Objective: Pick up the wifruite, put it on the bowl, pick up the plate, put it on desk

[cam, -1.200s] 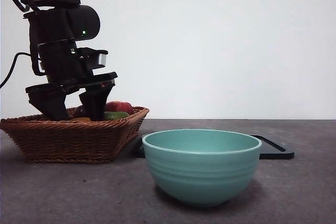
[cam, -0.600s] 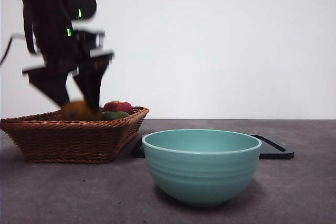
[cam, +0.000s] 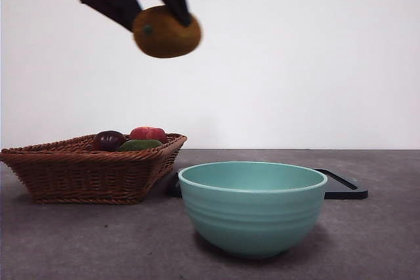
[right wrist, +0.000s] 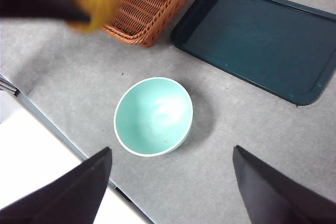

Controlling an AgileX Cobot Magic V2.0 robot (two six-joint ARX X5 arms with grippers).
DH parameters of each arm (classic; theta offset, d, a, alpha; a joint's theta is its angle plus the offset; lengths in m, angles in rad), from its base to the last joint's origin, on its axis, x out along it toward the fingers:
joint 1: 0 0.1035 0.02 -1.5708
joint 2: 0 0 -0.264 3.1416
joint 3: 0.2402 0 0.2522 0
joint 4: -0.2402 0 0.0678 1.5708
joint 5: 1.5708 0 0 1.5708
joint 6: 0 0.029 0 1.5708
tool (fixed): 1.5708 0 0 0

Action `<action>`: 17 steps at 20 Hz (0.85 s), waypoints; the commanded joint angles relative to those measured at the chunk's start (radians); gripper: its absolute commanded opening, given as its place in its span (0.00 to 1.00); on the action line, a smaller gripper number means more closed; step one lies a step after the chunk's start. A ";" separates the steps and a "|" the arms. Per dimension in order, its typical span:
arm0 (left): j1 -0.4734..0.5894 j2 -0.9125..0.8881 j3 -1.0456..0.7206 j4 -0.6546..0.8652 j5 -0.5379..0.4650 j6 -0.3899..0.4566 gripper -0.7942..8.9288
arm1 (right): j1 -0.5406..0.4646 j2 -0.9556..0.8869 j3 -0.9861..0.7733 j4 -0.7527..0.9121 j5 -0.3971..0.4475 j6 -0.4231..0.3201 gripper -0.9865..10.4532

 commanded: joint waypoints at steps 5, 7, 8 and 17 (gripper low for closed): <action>-0.143 0.129 0.020 0.019 0.001 0.026 0.33 | 0.005 0.007 0.018 0.010 -0.002 -0.007 0.41; -0.169 0.180 0.020 0.033 0.000 0.030 0.33 | 0.005 0.006 0.018 0.010 -0.002 -0.007 0.41; -0.181 0.206 0.020 0.048 0.000 0.030 0.33 | 0.005 0.006 0.018 0.010 -0.002 -0.007 0.41; -0.246 0.390 0.020 0.116 -0.088 0.048 0.33 | 0.005 0.006 0.018 0.010 -0.002 -0.007 0.41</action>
